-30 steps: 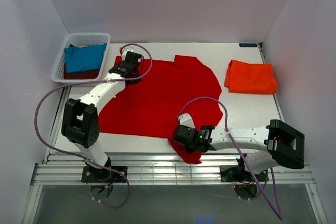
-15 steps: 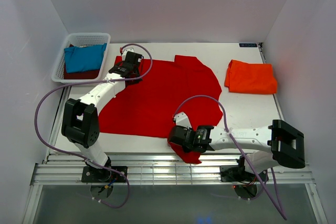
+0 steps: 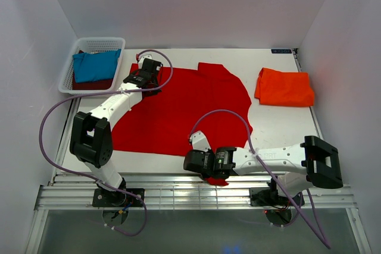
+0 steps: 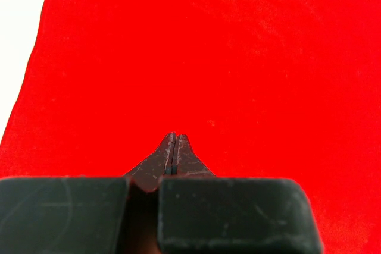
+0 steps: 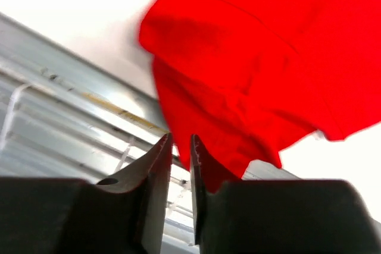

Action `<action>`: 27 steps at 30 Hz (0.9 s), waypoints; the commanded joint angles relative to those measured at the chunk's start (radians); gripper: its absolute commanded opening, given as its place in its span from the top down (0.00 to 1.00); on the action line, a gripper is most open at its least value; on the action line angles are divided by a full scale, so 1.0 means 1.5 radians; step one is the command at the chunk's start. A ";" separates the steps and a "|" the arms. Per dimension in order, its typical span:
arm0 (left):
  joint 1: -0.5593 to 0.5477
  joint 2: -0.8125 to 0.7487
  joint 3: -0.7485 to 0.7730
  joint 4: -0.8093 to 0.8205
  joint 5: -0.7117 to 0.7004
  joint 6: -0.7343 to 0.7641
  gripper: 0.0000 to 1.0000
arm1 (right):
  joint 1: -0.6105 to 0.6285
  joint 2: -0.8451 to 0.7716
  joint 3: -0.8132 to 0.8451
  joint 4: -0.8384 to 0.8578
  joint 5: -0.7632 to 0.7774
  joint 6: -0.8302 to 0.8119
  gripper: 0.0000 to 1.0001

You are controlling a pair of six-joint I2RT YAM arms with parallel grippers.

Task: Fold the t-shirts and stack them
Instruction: Flatten the tshirt out

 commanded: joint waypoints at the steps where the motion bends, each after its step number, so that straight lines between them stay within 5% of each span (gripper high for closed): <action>1: 0.000 -0.016 -0.002 -0.003 0.007 0.003 1.00 | -0.019 -0.009 -0.023 -0.032 0.069 0.060 0.68; 3: 0.000 -0.018 -0.003 -0.002 0.011 -0.002 1.00 | -0.033 -0.025 -0.049 -0.028 0.089 0.073 0.51; 5: 0.000 -0.022 -0.005 0.001 0.013 -0.002 1.00 | -0.059 -0.038 -0.066 -0.016 0.093 0.066 0.49; 16: 0.000 -0.038 -0.016 0.011 0.013 0.003 1.00 | -0.121 -0.090 -0.151 0.156 0.034 -0.038 0.51; 27: 0.000 -0.032 -0.011 0.011 0.009 0.005 1.00 | -0.120 -0.076 -0.153 0.170 -0.015 -0.041 0.55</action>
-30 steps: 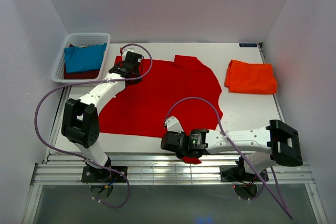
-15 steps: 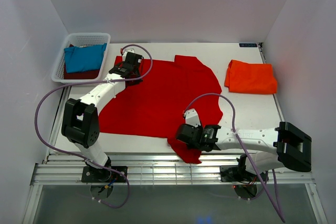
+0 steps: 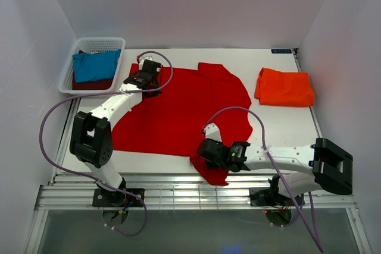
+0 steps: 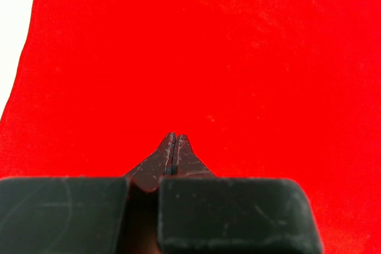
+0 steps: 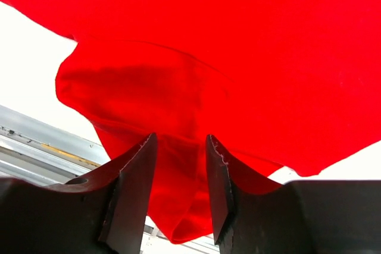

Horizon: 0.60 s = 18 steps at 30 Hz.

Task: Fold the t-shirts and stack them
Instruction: Flatten the tshirt out

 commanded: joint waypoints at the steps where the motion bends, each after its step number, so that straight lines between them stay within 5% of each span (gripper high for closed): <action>1: 0.000 -0.033 0.000 0.005 -0.003 0.005 1.00 | 0.000 0.007 -0.006 0.014 -0.009 -0.001 0.56; 11: 0.000 -0.040 0.001 0.002 -0.013 0.007 1.00 | 0.000 0.029 -0.022 0.027 -0.037 0.007 0.63; 18: 0.000 -0.040 0.001 0.002 -0.018 0.005 1.00 | 0.009 0.022 -0.010 0.011 -0.025 0.005 0.91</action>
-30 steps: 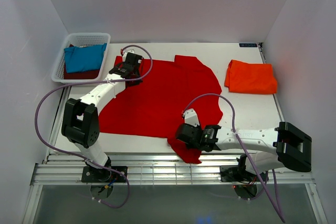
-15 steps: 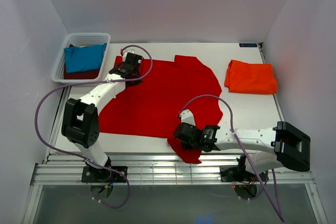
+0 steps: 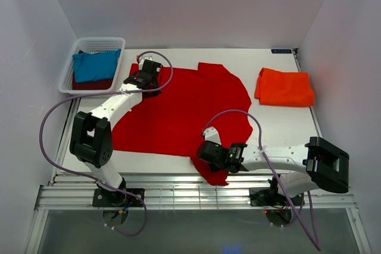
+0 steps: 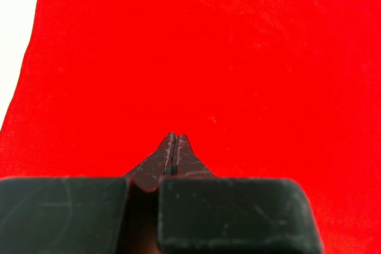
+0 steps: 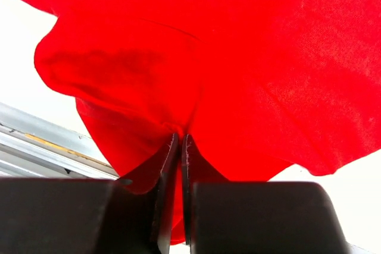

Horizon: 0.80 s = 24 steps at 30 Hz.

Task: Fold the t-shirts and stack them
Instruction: Flatten the tshirt out

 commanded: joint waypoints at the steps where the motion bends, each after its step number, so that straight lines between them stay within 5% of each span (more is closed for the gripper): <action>1: 0.000 -0.039 0.001 0.001 -0.013 0.004 1.00 | 0.012 -0.010 0.019 -0.008 0.014 0.003 0.92; 15: 0.000 -0.034 0.003 0.001 -0.007 0.004 1.00 | 0.134 0.075 0.171 -0.120 -0.032 -0.035 0.91; 24: 0.000 -0.036 0.002 0.000 -0.004 0.003 1.00 | 0.192 0.131 0.187 -0.072 -0.150 -0.059 0.92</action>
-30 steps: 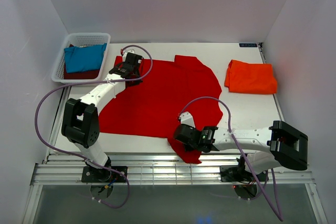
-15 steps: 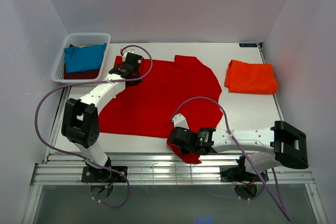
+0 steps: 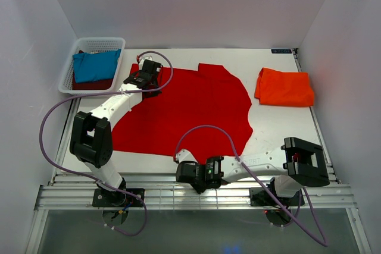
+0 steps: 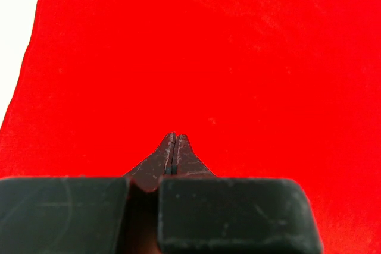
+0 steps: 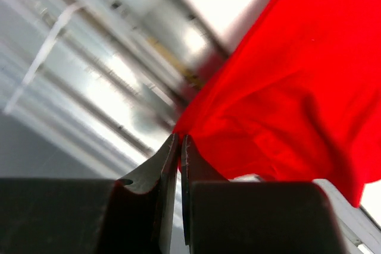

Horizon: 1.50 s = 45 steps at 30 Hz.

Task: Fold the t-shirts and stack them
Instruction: Flatten the tshirt out

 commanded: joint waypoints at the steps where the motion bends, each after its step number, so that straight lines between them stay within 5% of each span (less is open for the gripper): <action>1: 0.000 -0.036 0.002 -0.001 -0.004 0.003 1.00 | 0.024 -0.006 0.032 0.019 -0.065 -0.022 0.92; 11: 0.000 -0.034 0.004 -0.001 0.002 0.002 1.00 | 0.055 -0.023 0.072 0.017 -0.142 -0.071 0.87; 15: 0.000 -0.034 0.005 -0.002 0.004 0.003 1.00 | 0.055 -0.009 0.086 -0.015 -0.087 -0.052 0.59; 19: 0.000 -0.034 0.013 -0.002 -0.002 0.003 1.00 | 0.048 -0.041 0.117 -0.089 0.086 0.025 0.36; 23: 0.000 -0.013 0.033 0.000 -0.008 0.004 1.00 | -0.065 -0.146 0.073 -0.079 0.203 0.076 0.43; 27: 0.000 0.009 0.057 -0.001 -0.013 0.006 1.00 | -0.201 -0.256 -0.004 0.030 0.189 -0.013 0.68; 31: 0.000 -0.019 0.035 0.032 -0.040 0.017 1.00 | -0.363 -0.245 -0.010 0.106 0.098 -0.105 0.90; 36: 0.021 -0.034 0.001 0.080 -0.032 0.028 1.00 | -0.567 -0.108 0.038 0.185 -0.058 -0.171 0.92; 45: 0.077 0.027 -0.005 0.121 0.041 0.024 1.00 | -0.671 0.089 0.135 0.235 -0.124 -0.204 0.92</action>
